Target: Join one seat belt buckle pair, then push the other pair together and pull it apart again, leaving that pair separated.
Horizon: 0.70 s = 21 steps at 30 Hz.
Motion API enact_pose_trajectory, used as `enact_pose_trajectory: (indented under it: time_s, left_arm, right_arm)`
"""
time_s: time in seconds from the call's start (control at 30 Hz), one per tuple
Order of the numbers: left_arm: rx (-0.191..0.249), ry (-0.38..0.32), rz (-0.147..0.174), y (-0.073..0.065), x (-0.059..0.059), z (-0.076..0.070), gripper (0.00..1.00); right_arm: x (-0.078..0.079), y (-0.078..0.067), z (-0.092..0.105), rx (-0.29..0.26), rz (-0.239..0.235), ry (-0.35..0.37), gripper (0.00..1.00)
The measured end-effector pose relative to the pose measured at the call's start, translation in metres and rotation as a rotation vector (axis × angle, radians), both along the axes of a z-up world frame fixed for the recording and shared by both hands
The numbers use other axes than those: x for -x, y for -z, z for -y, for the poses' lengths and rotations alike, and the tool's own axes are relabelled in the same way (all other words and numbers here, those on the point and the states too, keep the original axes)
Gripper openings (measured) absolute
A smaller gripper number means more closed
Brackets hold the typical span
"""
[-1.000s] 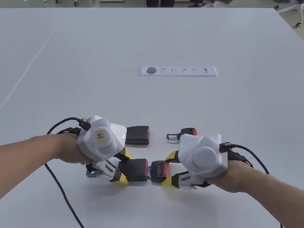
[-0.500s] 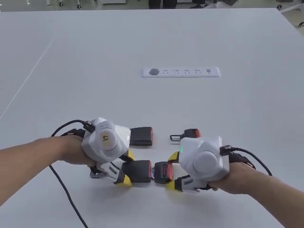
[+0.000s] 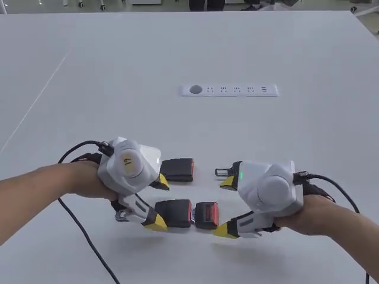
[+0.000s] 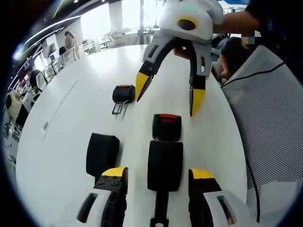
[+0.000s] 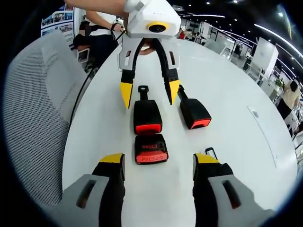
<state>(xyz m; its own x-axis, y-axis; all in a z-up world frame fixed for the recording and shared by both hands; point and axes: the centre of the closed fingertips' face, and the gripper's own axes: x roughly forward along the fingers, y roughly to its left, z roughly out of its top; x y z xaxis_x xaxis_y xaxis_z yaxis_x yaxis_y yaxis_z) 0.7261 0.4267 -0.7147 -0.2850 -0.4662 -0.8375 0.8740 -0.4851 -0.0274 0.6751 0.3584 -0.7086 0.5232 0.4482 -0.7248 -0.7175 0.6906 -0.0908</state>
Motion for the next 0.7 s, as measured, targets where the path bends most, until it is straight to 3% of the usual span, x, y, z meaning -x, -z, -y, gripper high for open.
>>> enact_pose_trajectory:
  time_s: [0.1,0.33,0.53,0.7]
  left_arm:
    - [0.018,-0.007,0.002,-0.008,-0.004,0.004,0.54]
    - [0.046,-0.023,0.008,-0.02,-0.015,0.011,0.58]
    - [0.075,-0.052,0.026,-0.031,-0.033,0.019,0.59]
    - [0.088,-0.072,0.034,-0.034,-0.043,0.022,0.59]
  right_arm:
    - [-0.003,-0.008,0.007,-0.031,0.008,0.028,0.61]
    - [-0.007,-0.016,0.026,-0.028,0.024,0.055,0.64]
    - [-0.01,-0.018,0.043,-0.025,0.031,0.081,0.65]
    - [-0.012,-0.021,0.06,-0.017,0.04,0.107,0.65]
